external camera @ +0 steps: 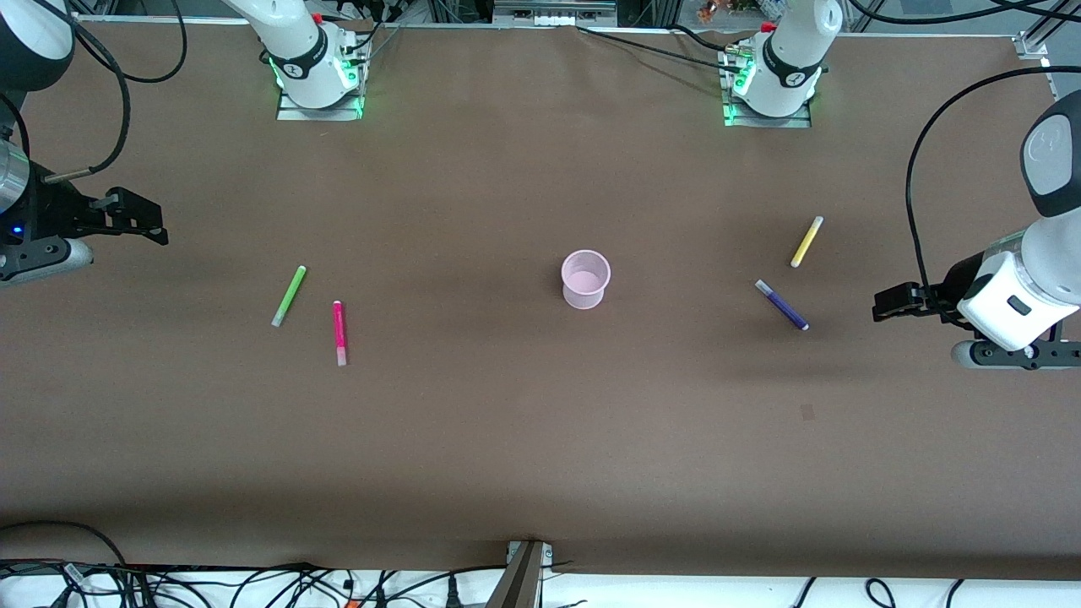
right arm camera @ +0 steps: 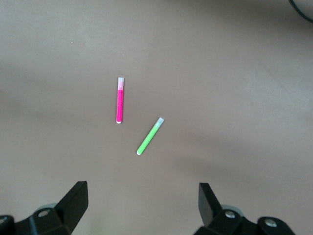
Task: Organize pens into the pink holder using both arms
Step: 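Move the left gripper over the purple marker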
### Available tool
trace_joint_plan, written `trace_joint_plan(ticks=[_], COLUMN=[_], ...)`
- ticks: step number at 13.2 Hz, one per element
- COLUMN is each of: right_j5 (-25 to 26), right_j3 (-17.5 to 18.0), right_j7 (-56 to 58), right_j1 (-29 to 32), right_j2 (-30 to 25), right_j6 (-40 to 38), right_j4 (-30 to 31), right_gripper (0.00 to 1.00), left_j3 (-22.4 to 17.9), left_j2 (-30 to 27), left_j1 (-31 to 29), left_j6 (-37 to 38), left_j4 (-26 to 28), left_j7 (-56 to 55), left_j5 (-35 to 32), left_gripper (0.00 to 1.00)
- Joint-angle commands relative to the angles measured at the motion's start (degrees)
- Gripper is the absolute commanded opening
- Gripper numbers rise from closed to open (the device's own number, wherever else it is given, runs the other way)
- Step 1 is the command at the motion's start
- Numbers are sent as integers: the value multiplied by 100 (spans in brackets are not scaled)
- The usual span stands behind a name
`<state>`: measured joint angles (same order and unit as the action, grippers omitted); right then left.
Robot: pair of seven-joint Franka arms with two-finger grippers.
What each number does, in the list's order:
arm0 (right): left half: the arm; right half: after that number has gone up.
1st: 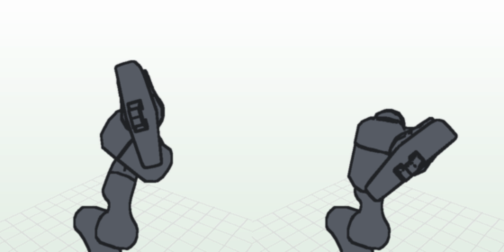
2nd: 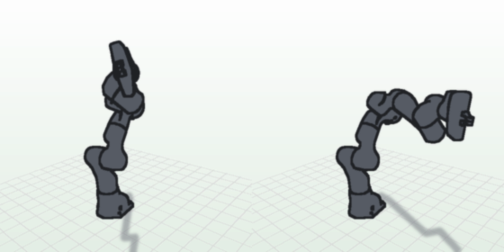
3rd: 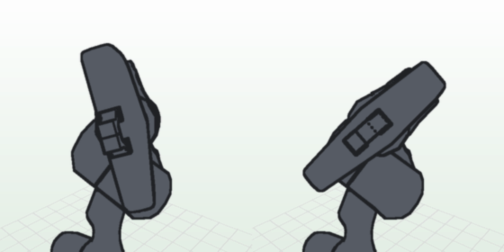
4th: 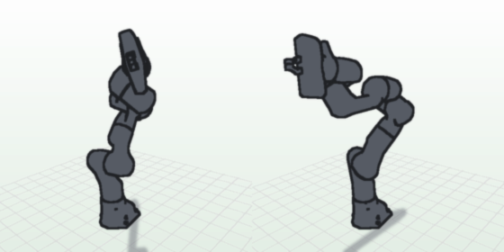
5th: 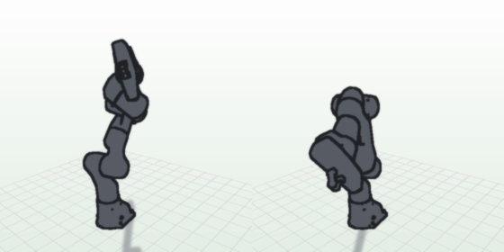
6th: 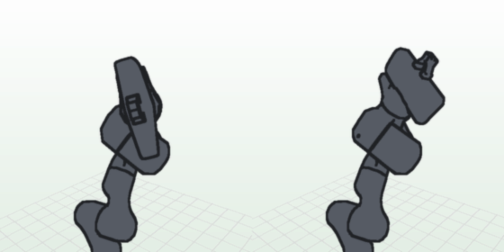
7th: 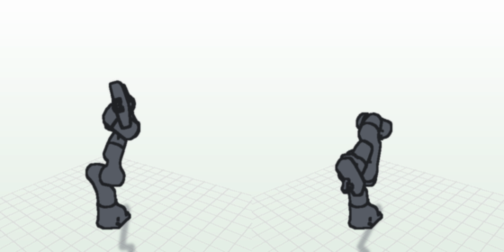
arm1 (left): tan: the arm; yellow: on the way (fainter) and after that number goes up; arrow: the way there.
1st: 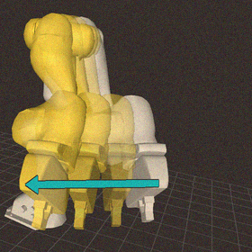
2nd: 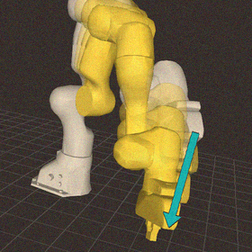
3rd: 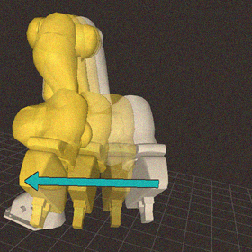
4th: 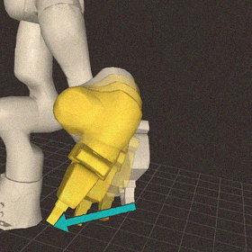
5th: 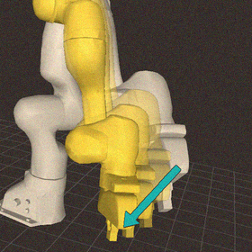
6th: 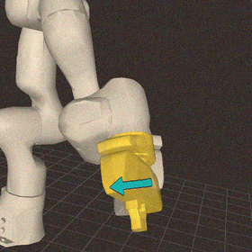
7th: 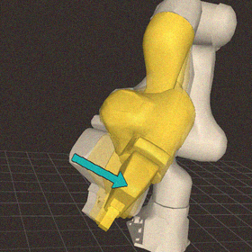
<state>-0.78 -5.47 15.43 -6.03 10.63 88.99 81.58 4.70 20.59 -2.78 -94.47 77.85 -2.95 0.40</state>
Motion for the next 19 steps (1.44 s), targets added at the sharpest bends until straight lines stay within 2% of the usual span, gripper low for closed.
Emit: trace_joint_plan(ticks=[1, 7, 12, 15, 19], right_j5=[34, 43, -36, -54, -115], right_j3=[-94, -165, -393, -420, -376], right_j7=[91, 83, -14, 30, 56], right_j1=[58, 50, 50, 50, 15], right_j2=[-105, -166, -596, -895, -519], right_j6=[-91, -110, -153, -547, -506], right_j4=[130, 78, 69, 69, 104], right_gripper=[100, 100, 100, 100, 100], left_j3=[13, 13, 4, -4, -4], left_j2=[-29, -29, 103, 138, 147], left_j1=[-3, -3, -29, -29, -117], left_j6=[-19, -19, 42, -80, -764], left_j4=[-42, -24, 116, 616, 1467], left_j7=[84, 23, -274, -610, -1539], left_j5=[-101, -84, -84, -92, -84], left_gripper=[100, 100, 100, 100, 100])
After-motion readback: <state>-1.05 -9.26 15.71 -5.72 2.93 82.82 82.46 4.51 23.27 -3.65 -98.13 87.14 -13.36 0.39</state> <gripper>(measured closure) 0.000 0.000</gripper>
